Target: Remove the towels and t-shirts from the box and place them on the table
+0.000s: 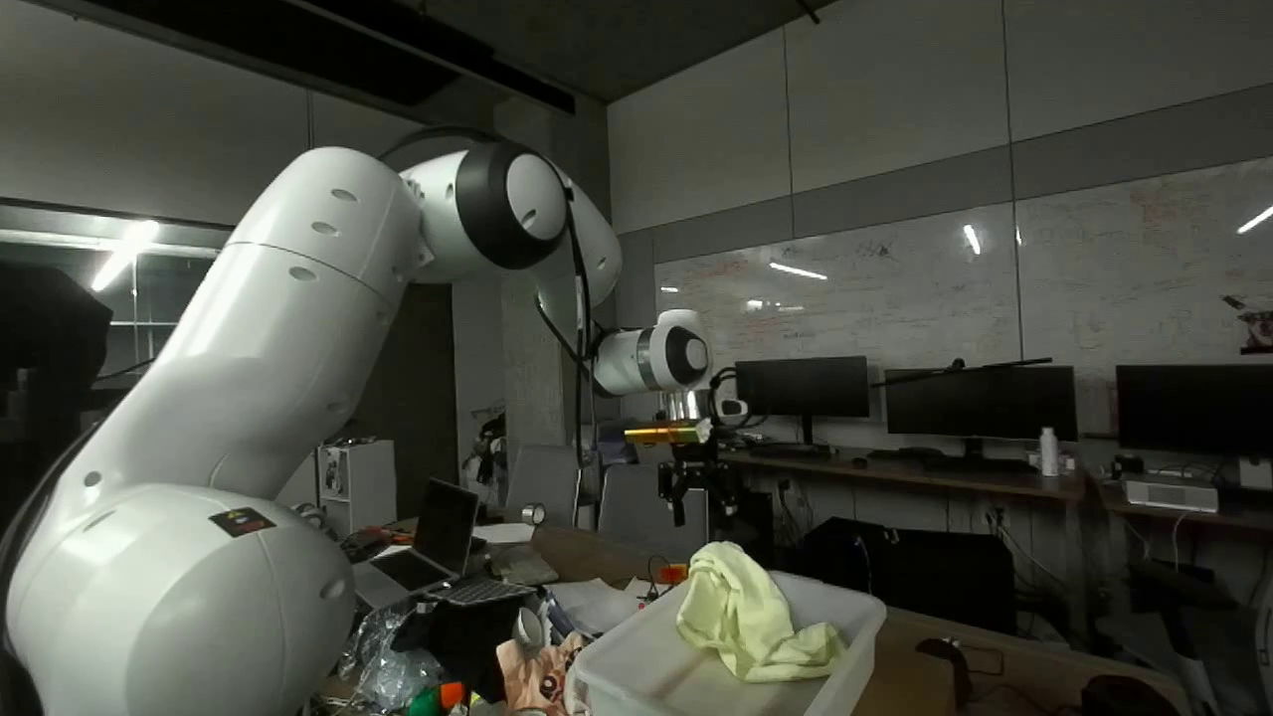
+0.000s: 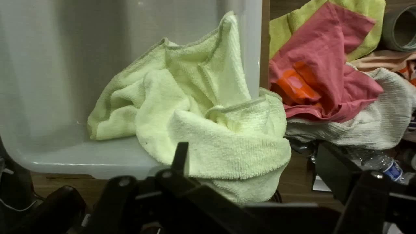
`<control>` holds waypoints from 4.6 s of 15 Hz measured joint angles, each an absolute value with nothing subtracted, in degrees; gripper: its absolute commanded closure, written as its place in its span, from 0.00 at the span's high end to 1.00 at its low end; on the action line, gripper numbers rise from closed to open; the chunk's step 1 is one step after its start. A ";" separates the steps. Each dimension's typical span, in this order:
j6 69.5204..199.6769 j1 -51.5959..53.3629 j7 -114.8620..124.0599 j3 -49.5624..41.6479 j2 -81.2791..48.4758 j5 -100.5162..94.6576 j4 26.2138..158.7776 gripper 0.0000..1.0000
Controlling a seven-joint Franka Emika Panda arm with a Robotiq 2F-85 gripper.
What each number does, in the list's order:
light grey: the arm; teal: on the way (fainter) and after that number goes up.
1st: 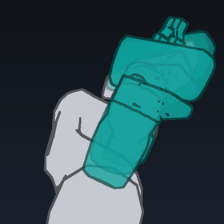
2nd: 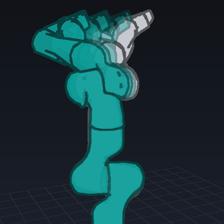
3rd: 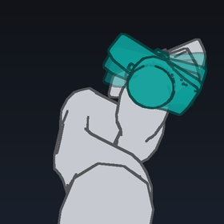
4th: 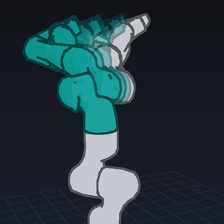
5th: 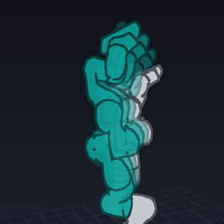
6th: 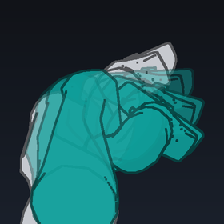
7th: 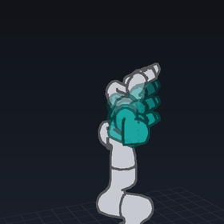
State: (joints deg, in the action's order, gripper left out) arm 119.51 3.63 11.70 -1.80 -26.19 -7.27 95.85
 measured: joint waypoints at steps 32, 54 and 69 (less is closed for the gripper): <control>120.97 0.23 -12.78 0.85 -35.48 -7.29 89.58 0.06; 126.66 0.24 -5.43 0.52 -28.19 -7.44 89.52 0.03; 139.05 6.26 7.57 2.85 -2.15 -10.91 105.62 0.03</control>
State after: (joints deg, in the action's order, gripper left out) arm 139.05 6.26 7.57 2.85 -2.15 -10.91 105.62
